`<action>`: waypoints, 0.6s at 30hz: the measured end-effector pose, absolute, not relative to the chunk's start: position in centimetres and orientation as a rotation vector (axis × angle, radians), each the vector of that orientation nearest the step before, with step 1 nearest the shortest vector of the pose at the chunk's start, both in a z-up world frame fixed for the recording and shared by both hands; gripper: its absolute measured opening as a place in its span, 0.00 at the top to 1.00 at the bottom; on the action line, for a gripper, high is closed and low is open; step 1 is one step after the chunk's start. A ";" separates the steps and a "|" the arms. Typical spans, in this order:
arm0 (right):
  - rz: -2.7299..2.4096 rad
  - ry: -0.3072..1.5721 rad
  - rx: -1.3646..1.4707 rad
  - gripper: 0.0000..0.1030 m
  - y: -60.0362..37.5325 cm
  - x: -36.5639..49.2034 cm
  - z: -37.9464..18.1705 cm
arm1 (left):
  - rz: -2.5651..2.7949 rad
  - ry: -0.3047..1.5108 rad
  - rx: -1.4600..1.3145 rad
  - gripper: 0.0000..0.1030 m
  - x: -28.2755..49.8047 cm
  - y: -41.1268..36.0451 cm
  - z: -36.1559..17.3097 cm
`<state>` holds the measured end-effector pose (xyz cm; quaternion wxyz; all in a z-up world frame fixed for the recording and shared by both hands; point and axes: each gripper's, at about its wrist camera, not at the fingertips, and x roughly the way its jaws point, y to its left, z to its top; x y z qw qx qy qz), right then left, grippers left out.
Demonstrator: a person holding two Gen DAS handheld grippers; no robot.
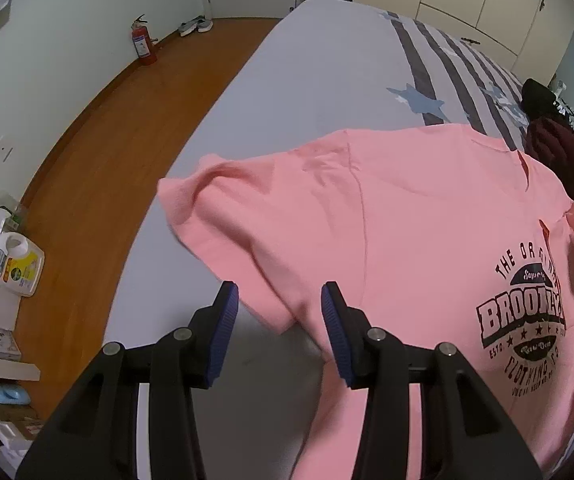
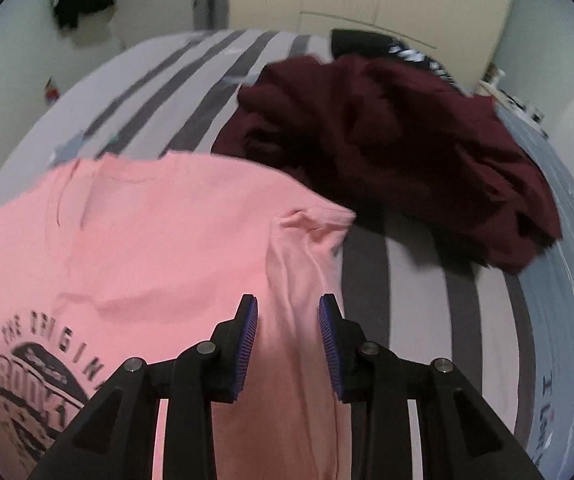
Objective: Fold clothes
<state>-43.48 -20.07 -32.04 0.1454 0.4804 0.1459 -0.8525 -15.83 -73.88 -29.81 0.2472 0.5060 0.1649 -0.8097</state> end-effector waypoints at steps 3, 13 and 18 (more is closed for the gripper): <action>-2.476 0.363 1.426 0.98 -18.3 -45.1 -32.4 | -2.211 0.441 1.377 0.61 -16.7 -73.5 -29.8; -2.579 0.201 1.536 0.86 -9.1 -48.3 -32.4 | -2.184 0.417 1.377 0.61 -18.8 -73.6 -30.0; -2.576 0.125 1.449 0.85 -8.7 -47.9 -30.9 | -2.159 0.418 1.372 0.61 -19.0 -74.5 -30.3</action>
